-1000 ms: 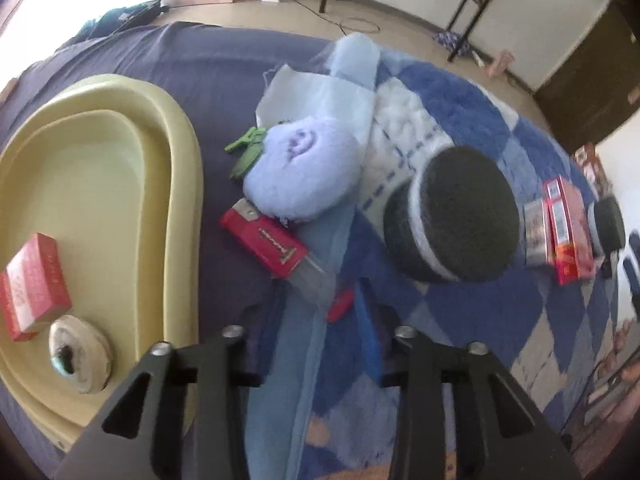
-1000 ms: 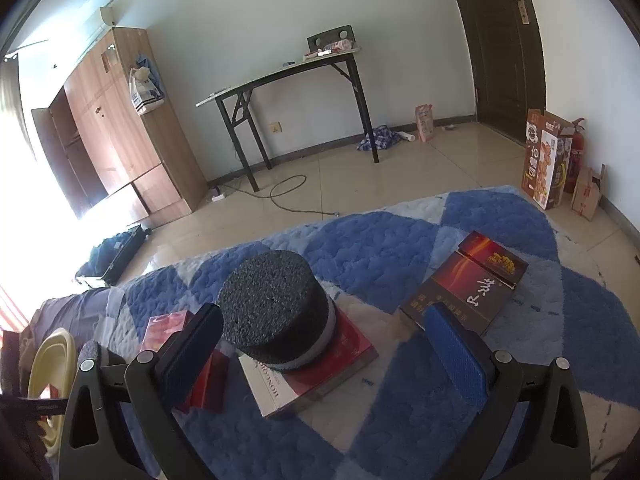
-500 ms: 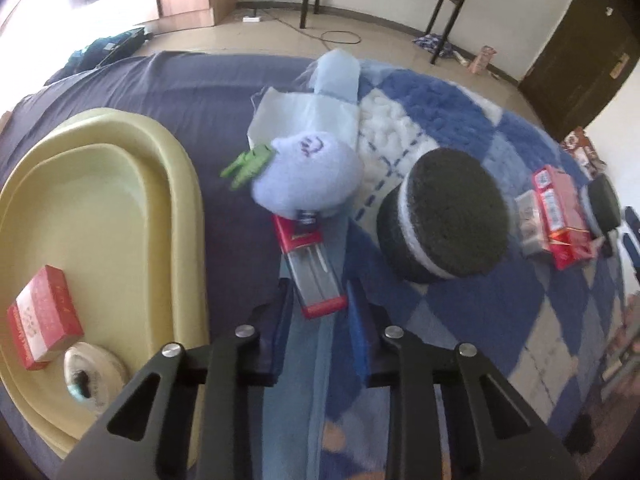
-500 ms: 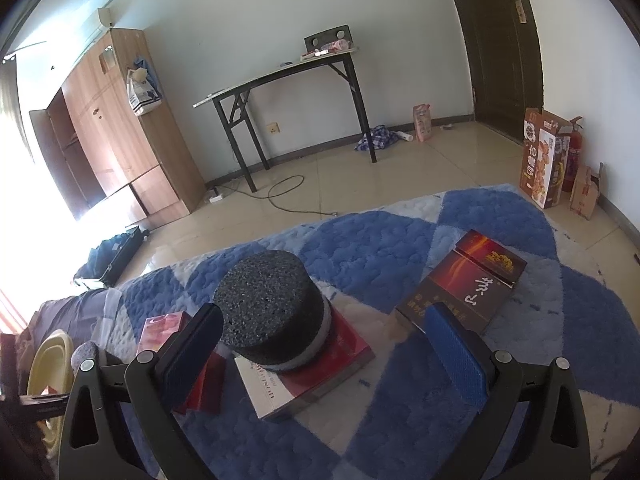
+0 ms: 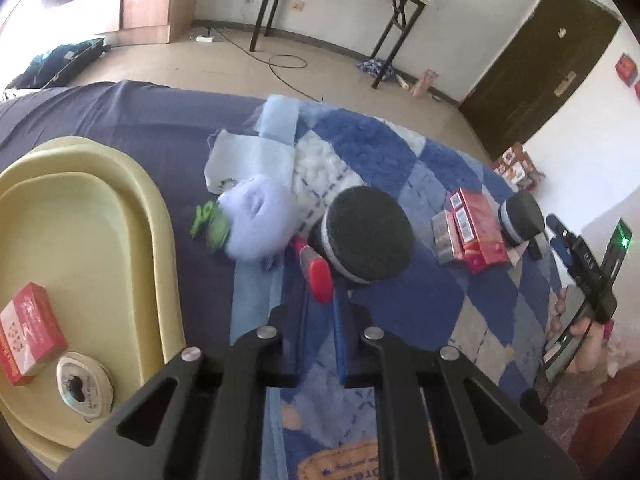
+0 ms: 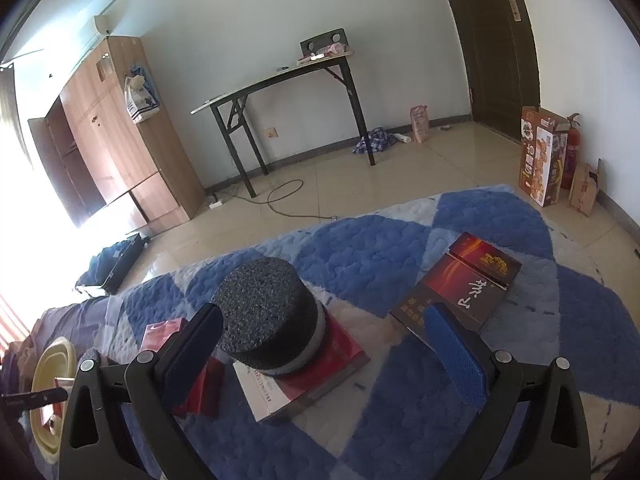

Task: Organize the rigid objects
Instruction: 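Grasp red-and-clear tube with left tool while right tool grasps black foam cylinder, then carry tube and cylinder to the yellow tray and release both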

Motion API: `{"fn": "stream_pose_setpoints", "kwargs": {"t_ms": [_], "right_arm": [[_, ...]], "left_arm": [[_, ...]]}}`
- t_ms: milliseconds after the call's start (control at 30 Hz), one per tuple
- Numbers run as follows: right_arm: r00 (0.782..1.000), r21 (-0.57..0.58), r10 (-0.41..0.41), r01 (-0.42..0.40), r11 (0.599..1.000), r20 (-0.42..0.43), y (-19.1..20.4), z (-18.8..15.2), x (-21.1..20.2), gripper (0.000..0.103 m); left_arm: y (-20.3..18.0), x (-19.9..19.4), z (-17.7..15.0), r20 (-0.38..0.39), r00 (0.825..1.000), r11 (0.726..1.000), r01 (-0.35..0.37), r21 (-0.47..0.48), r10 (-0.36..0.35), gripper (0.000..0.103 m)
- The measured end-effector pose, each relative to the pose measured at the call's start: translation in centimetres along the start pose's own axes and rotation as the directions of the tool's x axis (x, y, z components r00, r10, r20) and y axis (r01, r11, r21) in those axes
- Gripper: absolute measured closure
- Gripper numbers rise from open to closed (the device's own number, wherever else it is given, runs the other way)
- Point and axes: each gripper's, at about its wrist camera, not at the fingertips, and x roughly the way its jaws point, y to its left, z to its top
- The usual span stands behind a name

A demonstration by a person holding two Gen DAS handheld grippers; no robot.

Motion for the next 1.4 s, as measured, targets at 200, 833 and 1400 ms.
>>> {"fn": "stream_pose_setpoints", "kwargs": {"t_ms": [200, 833, 1400], "right_arm": [[1.0, -0.009, 0.001, -0.001, 1.0, -0.014, 0.5, -0.1, 0.4, 0.0], [1.0, -0.111, 0.012, -0.009, 0.994, 0.027, 2.5, -0.6, 1.2, 0.0], [0.991, -0.365, 0.058, -0.01, 0.931, 0.12, 7.3, -1.1, 1.4, 0.035]], "left_arm": [[0.7, 2.3, -0.4, -0.064, 0.997, 0.999, -0.047, -0.021, 0.045, 0.091], [-0.9, 5.5, -1.4, -0.096, 0.987, 0.988, -0.12, 0.092, 0.129, 0.092], [6.5, -8.7, -1.1, 0.177, 0.938, 0.952, -0.277, -0.134, 0.298, 0.092]]}}
